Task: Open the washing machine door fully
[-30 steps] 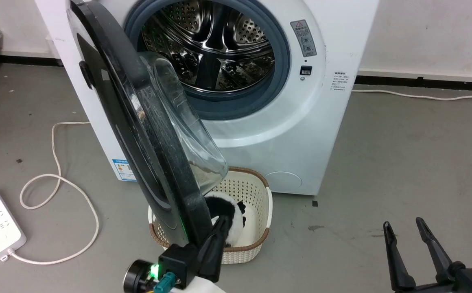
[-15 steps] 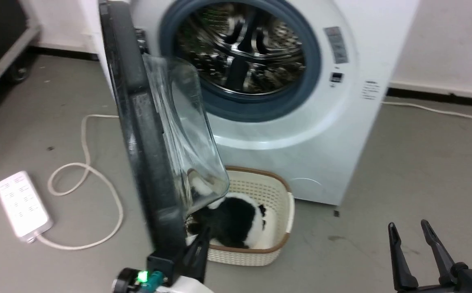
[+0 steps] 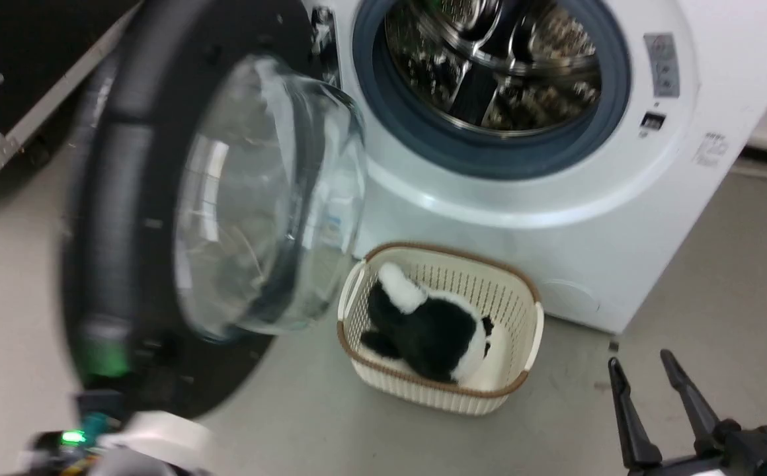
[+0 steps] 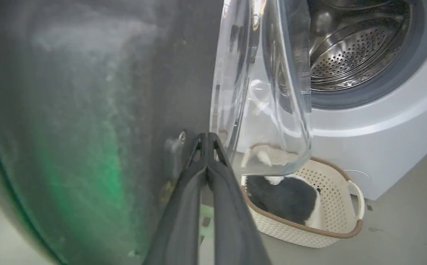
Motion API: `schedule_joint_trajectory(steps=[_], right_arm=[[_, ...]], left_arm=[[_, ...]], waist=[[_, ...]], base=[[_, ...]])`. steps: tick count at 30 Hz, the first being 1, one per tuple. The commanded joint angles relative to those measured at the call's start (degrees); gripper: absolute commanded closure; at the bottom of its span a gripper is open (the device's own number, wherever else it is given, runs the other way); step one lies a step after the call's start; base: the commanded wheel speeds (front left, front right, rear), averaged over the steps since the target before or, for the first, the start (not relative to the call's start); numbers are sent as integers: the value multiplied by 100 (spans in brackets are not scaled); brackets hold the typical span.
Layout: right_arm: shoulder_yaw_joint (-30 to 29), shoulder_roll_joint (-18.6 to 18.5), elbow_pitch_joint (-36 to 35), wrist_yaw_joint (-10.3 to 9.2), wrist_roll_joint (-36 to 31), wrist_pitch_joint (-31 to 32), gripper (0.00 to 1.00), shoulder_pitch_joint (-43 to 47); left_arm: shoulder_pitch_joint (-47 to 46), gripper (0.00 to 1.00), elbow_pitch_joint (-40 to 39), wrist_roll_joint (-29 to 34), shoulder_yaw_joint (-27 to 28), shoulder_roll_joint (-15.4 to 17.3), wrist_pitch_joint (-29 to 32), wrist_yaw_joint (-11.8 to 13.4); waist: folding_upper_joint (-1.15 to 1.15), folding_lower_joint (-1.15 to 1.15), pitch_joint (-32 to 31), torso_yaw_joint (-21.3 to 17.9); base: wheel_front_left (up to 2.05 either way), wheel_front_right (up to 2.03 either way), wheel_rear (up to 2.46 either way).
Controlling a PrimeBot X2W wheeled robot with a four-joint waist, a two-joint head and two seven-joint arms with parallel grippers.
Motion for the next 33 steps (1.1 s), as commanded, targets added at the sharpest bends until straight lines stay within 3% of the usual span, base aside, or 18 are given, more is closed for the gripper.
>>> schedule_joint_trajectory(steps=[1,12,13,18,26,33], right_arm=[[14,18,-22,-5,-58,-25,0,-141],[34,18,-59,-5,-439,-25,0,-479],[11,18,-63,-5,-502,-25,0,-543],[-35,18,-49,-5,-566,-25,0,-656],[-118,18,-2,-5,-551,-25,0,-625],[-312,18,-62,-5,-604,-25,0,-540]], left_arm=[[-133,100,28,-59,228,146,55,134],[-889,100,743,-730,1554,1009,57,214],[-1156,100,1137,-915,1792,1230,-6,111],[-1758,100,2183,-1036,1883,1624,-296,-207],[-1807,100,2369,-916,1765,1520,-798,-286],[-1124,100,1086,-597,1590,876,-987,-247]], waist=[[0,0,239,49],[0,0,1040,-92],[0,0,1153,-143],[0,0,1276,-241],[0,0,979,-309],[0,0,458,-526]], base=[[0,0,0],[0,0,0],[0,0,0],[0,0,0],[0,0,0],[0,0,0]])
